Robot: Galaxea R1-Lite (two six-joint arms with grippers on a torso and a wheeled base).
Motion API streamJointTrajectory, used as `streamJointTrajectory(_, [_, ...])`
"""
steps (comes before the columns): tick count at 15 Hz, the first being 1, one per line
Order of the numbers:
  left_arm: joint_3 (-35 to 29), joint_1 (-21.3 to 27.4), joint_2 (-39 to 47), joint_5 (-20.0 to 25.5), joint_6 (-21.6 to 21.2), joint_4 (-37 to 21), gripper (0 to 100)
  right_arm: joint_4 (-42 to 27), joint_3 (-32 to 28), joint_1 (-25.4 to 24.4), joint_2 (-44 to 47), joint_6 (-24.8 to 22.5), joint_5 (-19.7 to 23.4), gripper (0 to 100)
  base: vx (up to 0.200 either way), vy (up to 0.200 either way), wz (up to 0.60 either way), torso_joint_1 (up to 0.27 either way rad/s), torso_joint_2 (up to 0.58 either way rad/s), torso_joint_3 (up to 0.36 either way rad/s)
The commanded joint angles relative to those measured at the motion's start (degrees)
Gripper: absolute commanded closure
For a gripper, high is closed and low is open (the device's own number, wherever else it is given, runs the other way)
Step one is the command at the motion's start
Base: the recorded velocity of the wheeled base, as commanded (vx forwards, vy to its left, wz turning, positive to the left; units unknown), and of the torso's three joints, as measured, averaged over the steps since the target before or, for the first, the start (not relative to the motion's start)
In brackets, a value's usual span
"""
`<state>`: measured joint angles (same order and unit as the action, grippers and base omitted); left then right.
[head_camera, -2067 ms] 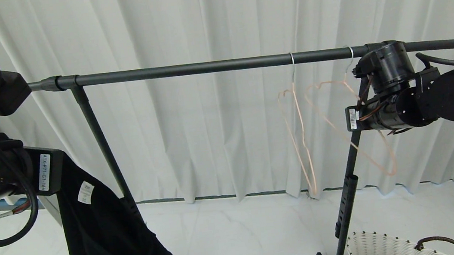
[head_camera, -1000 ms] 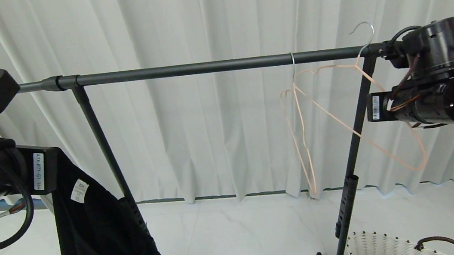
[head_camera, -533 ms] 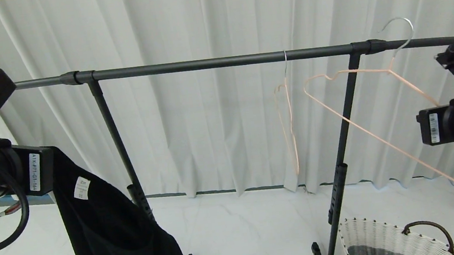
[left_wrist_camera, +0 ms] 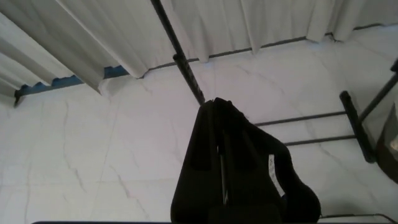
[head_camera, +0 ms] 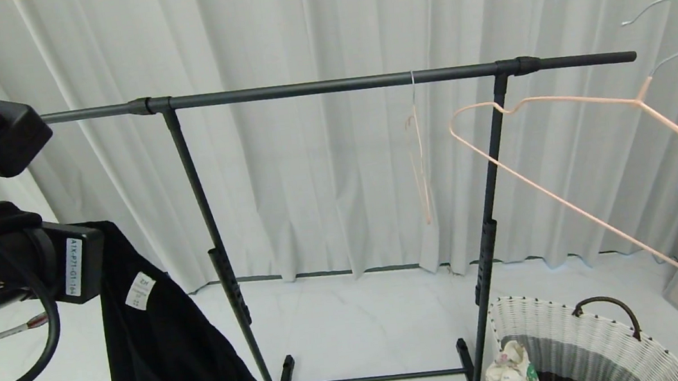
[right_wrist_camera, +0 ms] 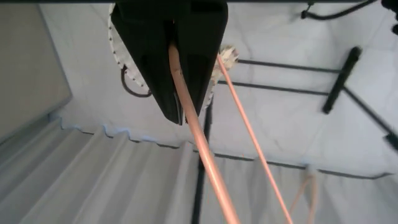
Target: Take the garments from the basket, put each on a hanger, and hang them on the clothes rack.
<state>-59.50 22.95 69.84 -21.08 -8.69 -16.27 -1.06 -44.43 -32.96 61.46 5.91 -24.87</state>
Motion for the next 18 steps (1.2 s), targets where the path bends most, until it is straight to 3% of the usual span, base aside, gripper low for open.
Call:
streamJointTrajectory(1, [0.18,3.41,0.12,-0.02,0.17,0.10,100,-0.52,0.23,-6.59,-1.70,0.06,0.08,100,0.000,0.000,0.00,0.000,0.00,0.000])
streamJointTrajectory(3, [0.18,6.05,0.65,0.07,0.61,1.77,100,-0.52,0.31,-11.77,-1.17,0.15,0.44,100,0.000,0.000,0.00,0.000,0.00,0.000])
streamJointTrajectory(4, [0.18,6.05,0.65,0.07,0.61,1.77,100,-0.52,0.31,-11.77,-1.17,0.15,0.44,100,0.000,0.000,0.00,0.000,0.00,0.000])
streamJointTrajectory(5, [0.18,7.63,3.64,-0.02,3.51,5.11,100,-0.26,1.72,-19.07,0.85,1.29,1.14,100,0.000,0.000,0.00,0.000,0.00,0.000])
streamJointTrajectory(10, [-4.22,10.80,8.65,-0.54,17.48,5.73,100,1.76,3.13,-33.48,5.77,7.18,3.42,100,0.000,0.000,0.00,0.000,0.00,0.000])
streamJointTrajectory(13, [-4.48,10.71,10.05,-2.74,18.10,5.90,100,7.48,2.95,-35.85,10.61,7.62,3.51,100,0.000,0.000,0.00,0.000,0.00,0.000])
streamJointTrajectory(18, [-4.39,10.00,10.23,-3.09,18.01,8.19,100,8.97,2.86,-34.89,14.03,7.80,3.34,100,0.000,0.000,0.00,0.000,0.00,0.000])
